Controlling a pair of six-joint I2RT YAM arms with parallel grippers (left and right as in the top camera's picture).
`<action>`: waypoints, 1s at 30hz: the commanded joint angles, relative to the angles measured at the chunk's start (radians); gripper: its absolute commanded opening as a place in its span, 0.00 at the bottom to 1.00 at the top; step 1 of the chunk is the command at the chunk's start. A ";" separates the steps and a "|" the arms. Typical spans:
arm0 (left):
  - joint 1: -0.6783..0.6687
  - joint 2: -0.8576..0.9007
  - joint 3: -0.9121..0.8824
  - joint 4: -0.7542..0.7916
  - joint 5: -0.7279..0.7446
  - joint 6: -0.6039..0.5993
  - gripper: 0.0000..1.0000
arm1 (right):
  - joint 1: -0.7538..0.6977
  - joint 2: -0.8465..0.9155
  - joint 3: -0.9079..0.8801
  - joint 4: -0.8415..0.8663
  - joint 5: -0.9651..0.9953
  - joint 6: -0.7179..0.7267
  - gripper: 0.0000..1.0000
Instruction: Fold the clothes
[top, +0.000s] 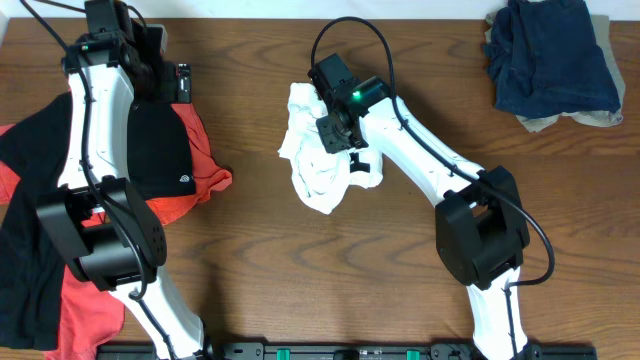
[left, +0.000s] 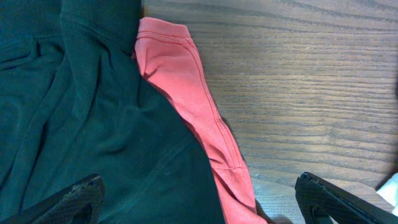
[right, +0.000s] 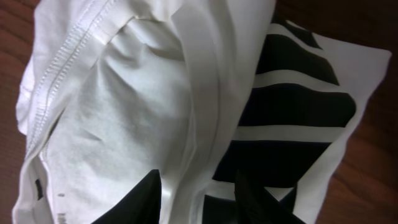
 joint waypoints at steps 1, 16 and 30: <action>0.002 -0.005 -0.001 -0.003 -0.008 -0.010 0.99 | 0.003 -0.019 -0.010 -0.003 0.037 0.016 0.33; 0.002 -0.005 -0.001 -0.006 -0.008 -0.010 0.99 | 0.048 0.016 0.031 0.039 -0.043 0.034 0.01; 0.002 -0.005 -0.001 -0.002 -0.005 -0.010 0.99 | 0.175 0.024 0.138 0.141 -0.251 0.018 0.01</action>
